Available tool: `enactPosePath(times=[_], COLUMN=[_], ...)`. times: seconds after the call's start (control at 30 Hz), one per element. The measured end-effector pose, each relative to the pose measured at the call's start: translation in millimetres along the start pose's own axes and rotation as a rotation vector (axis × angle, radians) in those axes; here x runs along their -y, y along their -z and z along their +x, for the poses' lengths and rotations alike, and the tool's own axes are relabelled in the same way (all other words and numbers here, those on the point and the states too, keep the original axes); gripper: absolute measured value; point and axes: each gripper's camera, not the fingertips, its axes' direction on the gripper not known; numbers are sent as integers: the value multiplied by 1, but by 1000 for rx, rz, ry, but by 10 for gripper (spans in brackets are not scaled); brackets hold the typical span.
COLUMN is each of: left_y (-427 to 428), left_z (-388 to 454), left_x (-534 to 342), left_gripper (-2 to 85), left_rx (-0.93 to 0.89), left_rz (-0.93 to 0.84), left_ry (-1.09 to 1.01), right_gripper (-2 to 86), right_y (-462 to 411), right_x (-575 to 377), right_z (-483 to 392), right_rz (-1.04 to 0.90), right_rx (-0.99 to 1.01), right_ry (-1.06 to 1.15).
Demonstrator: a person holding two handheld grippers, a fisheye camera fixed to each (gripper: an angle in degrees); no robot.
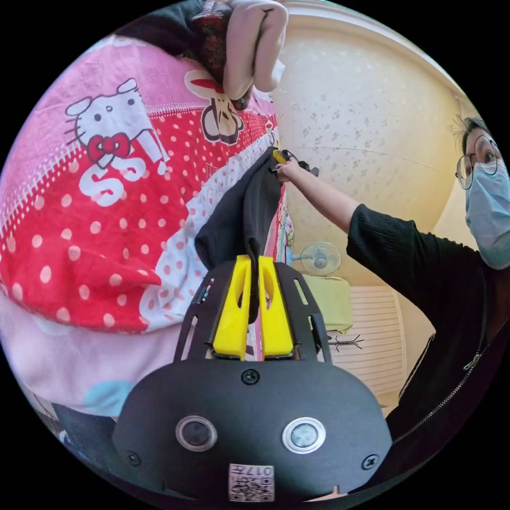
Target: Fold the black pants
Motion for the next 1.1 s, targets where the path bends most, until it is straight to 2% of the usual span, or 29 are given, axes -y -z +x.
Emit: enactPosePath(times=[0.17,0.3,0.47,0.6,0.67,0.8,0.9,0.93,1.03,1.1], left_y=[-3,-1,19,41,36,-14,-60,-68,-77,-92], left_z=[-23,-30,-38,-11,2,4,0,-2,-10,-21], left_x=[5,10,14,33,48,89,100,101,109,115], left_gripper=[19,33,40,72,93,129,159,163,168,166], left_rx=[-44,-51,-45,105,173,131,256,265,222,97], left_rz=[-2,-23,-63,-50,-59,-223,-391,-425,-438,-591], left_ry=[34,-32,-43,-192,-293,-394,-477,-480,-411,-317], right_gripper=[22,27,57,86,100,108,112,111,119,126], right_y=[58,130,228,270,287,295,278,277,288,295], right_x=[-52,-113,-176,-233,-279,-342,-374,-382,-388,-388], right_z=[-21,0,83,143,182,222,237,238,236,233], right_rz=[-175,-208,-197,-242,-271,-257,-291,-249,-123,-83], right_rx=[15,70,161,205,309,513,648,676,683,701], right_ry=[350,417,229,49,-91,-285,-398,-417,-457,-465])
